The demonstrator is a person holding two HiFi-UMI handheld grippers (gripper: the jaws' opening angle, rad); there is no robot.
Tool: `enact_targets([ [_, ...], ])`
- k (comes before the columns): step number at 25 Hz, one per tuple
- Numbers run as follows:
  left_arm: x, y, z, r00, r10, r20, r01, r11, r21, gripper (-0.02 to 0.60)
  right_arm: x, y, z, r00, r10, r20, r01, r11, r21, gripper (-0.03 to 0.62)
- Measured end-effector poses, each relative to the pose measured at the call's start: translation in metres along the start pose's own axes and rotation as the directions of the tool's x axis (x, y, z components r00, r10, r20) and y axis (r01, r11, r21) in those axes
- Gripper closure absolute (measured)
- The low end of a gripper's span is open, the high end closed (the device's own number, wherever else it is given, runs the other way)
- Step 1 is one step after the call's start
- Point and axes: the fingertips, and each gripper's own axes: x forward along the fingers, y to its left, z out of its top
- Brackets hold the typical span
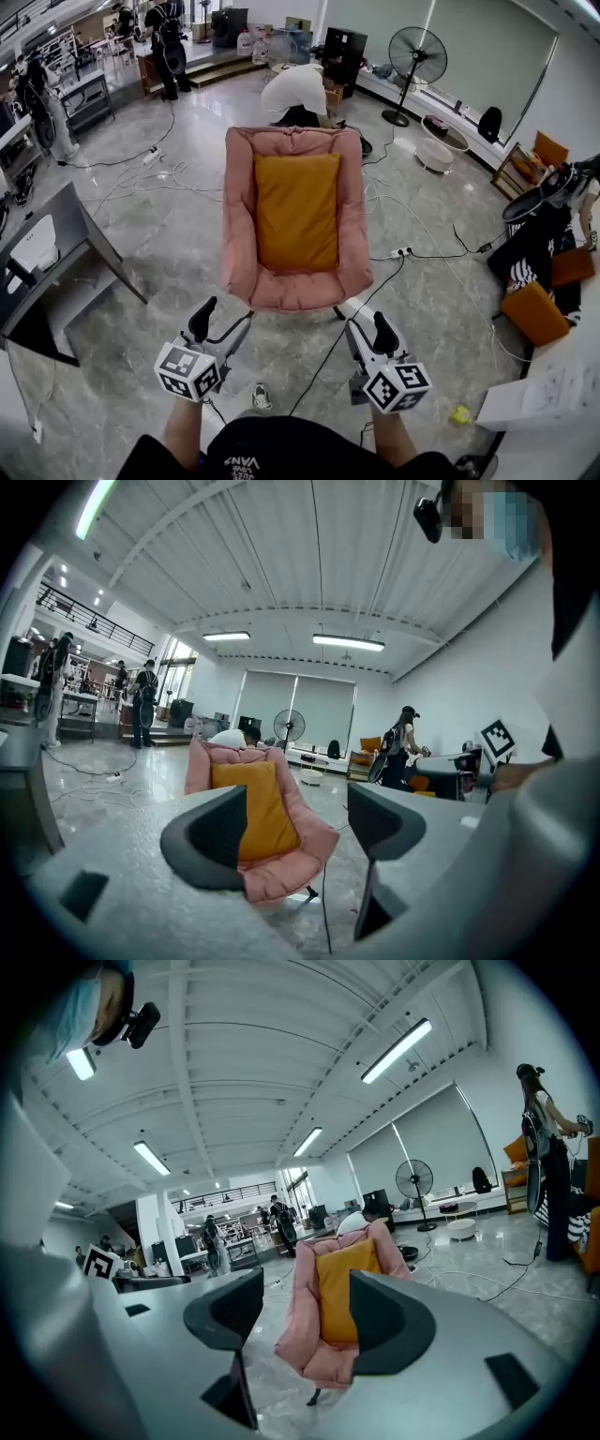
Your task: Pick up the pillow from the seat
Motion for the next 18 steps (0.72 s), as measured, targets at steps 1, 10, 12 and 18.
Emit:
enact_targets([
  [1,0.005,0.009,0.003,1.0,-0.005,-0.002,0.005,1.0,0.001,0.25,0.008,0.002,0.001,1.0,-0.007,0.003,0.007,1.0,0.003,0.321],
  [10,0.035,0.061,0.008,0.997,-0.072,-0.025,0.072,0.997,0.005,0.25,0.053,0.012,-0.004,0.997,-0.082,-0.001,0.082,0.996,0.024,0.321],
  [12,0.04,0.067,0.007,0.997,-0.079,-0.027,0.078,0.997,-0.012,0.25,0.056,0.012,-0.006,0.996,-0.093,-0.014,0.094,0.995,0.027,0.321],
  [18,0.055,0.073,-0.001,0.994,-0.096,-0.043,0.095,0.995,-0.032,0.25,0.07,0.004,-0.008,0.993,-0.112,-0.028,0.113,0.993,0.034,0.321],
])
